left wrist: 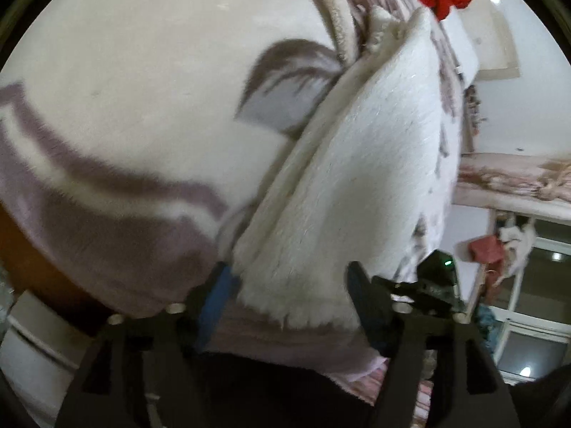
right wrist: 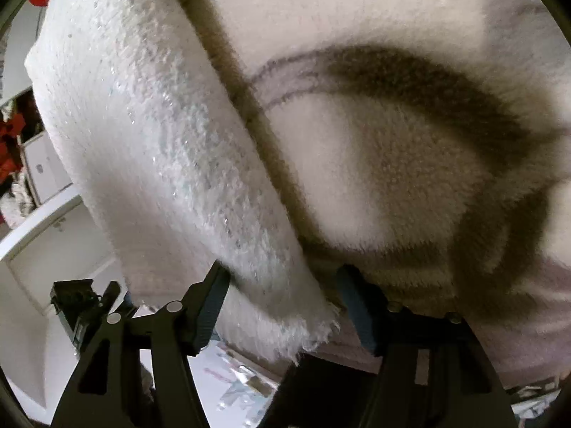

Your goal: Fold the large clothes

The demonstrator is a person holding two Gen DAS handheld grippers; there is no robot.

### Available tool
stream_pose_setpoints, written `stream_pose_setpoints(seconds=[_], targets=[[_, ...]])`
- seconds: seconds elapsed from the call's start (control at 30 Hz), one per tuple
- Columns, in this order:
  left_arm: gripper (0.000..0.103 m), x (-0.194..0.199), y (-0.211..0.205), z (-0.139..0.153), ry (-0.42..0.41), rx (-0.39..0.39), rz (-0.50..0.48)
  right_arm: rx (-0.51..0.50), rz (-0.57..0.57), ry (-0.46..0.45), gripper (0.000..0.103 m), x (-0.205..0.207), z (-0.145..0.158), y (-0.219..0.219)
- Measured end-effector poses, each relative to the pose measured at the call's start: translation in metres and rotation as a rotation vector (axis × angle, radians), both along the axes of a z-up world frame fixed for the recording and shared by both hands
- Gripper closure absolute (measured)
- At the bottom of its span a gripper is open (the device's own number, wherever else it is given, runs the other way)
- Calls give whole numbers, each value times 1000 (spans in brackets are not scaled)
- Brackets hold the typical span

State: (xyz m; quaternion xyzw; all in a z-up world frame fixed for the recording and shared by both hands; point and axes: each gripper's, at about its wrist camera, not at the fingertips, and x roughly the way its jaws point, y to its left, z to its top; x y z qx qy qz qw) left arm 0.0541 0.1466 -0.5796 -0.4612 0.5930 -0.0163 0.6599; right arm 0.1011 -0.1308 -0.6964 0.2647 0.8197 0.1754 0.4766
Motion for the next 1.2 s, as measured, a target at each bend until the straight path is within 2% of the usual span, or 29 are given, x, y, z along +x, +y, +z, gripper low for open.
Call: stream_pose_setpoints(seconds=[0.07,0.13,0.2,0.27,0.37,0.43,0.47,0.5,0.57,0.6,0.67,0.73,0.93,1.07,1.2], targets=[[36,10,-2,-21,11,-21,-14,49,-26,2,28,0,-8,2],[36,22,-15,-45,33,-25,-56,88,-39,1,27,3,-13,2],[36,30,-26,-56,50,-10,-93,119,-39,-1,27,6,-16,8],[35,34,-34,-56,45,29,-111,147,-27,-4,27,6,-18,10],[35,32,-35,-51,35,48,-100,152,-21,-16,27,5,-18,11],[38,30,-40,-46,22,78,-92,157,-16,-28,29,-3,-17,15],[55,28,-41,-42,14,98,-93,162,-17,-34,35,-8,-17,10],[67,30,-45,-37,4,102,-93,158,-20,-40,39,-17,-18,25],[76,32,-48,-26,-22,97,-93,145,-42,-53,59,-21,-15,46],[80,32,-51,-21,-26,98,-96,150,-64,-55,64,-23,-10,44],[82,32,-54,-4,-49,63,-81,162,-87,-61,75,-28,1,43],[83,34,-56,14,-77,28,-68,171,-103,-66,78,-30,15,42],[84,65,-48,83,-220,-50,13,303,-210,-62,80,-16,86,40],[84,114,-21,130,-364,-71,67,425,-308,-100,81,28,141,34],[84,179,-7,149,-480,-14,67,512,-377,-155,81,92,180,29]])
